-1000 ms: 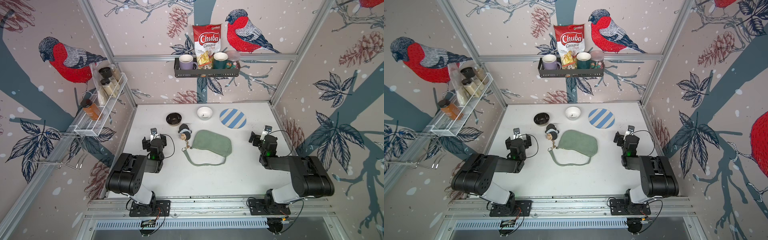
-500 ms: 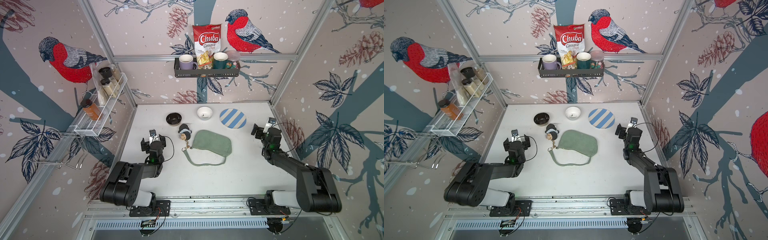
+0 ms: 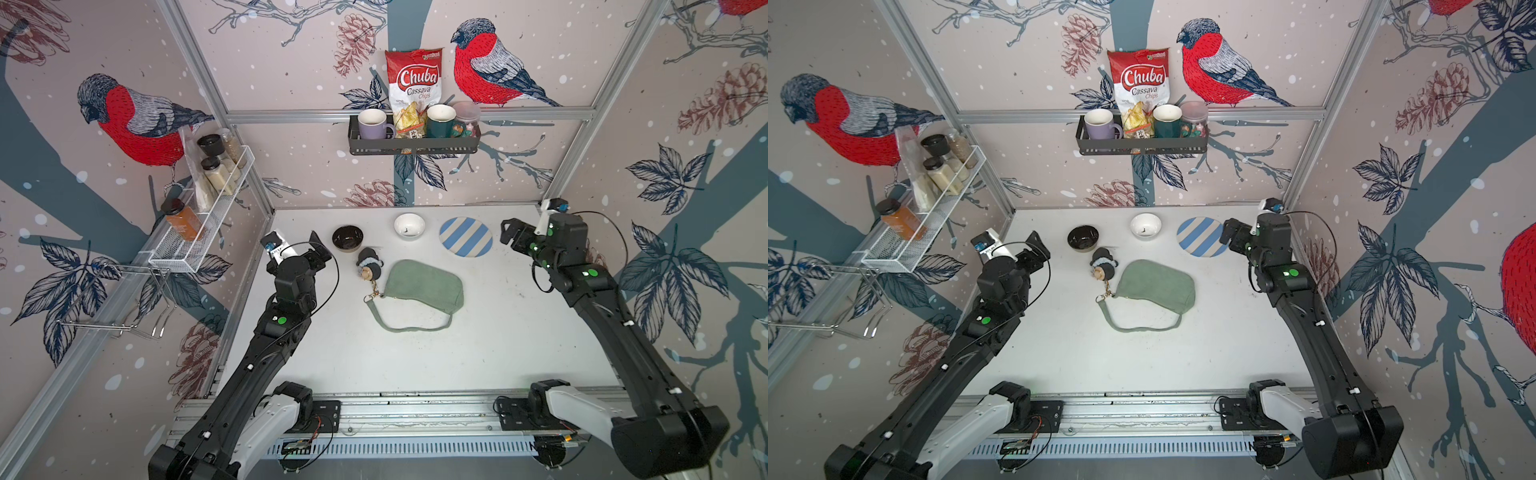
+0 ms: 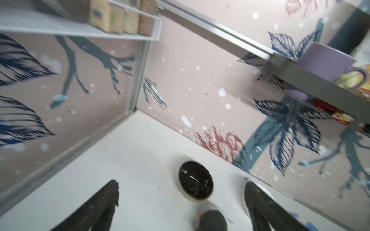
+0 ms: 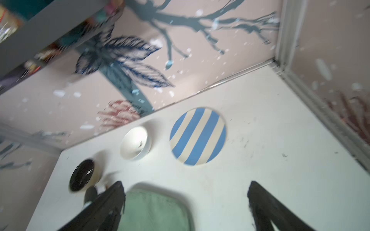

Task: Remove the decoration from the bag
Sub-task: Pick up the bag from the center of the board.

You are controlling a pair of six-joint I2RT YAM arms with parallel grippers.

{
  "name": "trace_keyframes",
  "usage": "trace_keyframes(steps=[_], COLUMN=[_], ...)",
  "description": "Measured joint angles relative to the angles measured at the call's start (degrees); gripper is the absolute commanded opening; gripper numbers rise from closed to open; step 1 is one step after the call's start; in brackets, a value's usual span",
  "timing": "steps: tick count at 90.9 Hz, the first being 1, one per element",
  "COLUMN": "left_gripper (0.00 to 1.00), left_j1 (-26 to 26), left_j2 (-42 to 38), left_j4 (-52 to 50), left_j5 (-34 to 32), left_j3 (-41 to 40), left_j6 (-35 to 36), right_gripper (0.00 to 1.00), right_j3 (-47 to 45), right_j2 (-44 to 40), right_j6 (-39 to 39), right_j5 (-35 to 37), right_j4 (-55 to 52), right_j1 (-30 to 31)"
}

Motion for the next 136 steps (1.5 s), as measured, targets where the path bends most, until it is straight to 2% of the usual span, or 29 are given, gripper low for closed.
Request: trace_keyframes(steps=[9,24,27,39,49,63,75,89,101,136], left_gripper=[0.97,0.97,0.97,0.97,0.97,0.95,0.9,0.9,0.9,0.91], left_j1=[-3.3,-7.0,-7.1,-7.3,-7.3,-7.3,-7.3,-7.3,-7.3,-7.3], left_j2=[1.6,4.5,4.9,5.9,5.1,2.4,1.0,0.6,1.0,1.1], left_j4=[-8.9,-21.9,-24.0,-32.9,-38.8,-44.5,-47.0,-47.1,-47.0,-45.8], left_j5=[6.1,13.1,14.5,18.5,20.0,21.0,21.6,23.3,24.4,26.1], left_j3=[7.1,16.2,17.0,18.5,18.6,20.2,22.4,22.5,22.3,21.2], left_j6=[-1.9,-1.7,-1.2,1.9,4.7,7.6,9.1,9.9,10.3,10.6], right_gripper=[0.8,0.79,0.76,0.73,0.72,0.65,0.58,0.53,0.45,0.41], right_j3=[0.6,0.2,0.2,0.6,4.4,12.0,15.4,16.3,17.4,21.3], right_j2=[0.8,7.5,9.6,19.2,27.7,38.2,43.6,46.8,48.9,54.8], right_j6=[1.9,5.1,6.1,8.9,9.4,9.3,9.2,9.2,9.4,10.5], right_j5=[1.4,5.7,6.4,6.9,7.8,8.3,8.8,8.6,8.6,10.3], right_j4=[-3.7,-4.9,-4.7,-2.9,-2.0,-1.9,-2.6,-3.5,-4.4,-8.9], right_j1=[11.2,29.2,32.0,38.5,43.3,46.0,47.1,47.3,48.0,50.9])
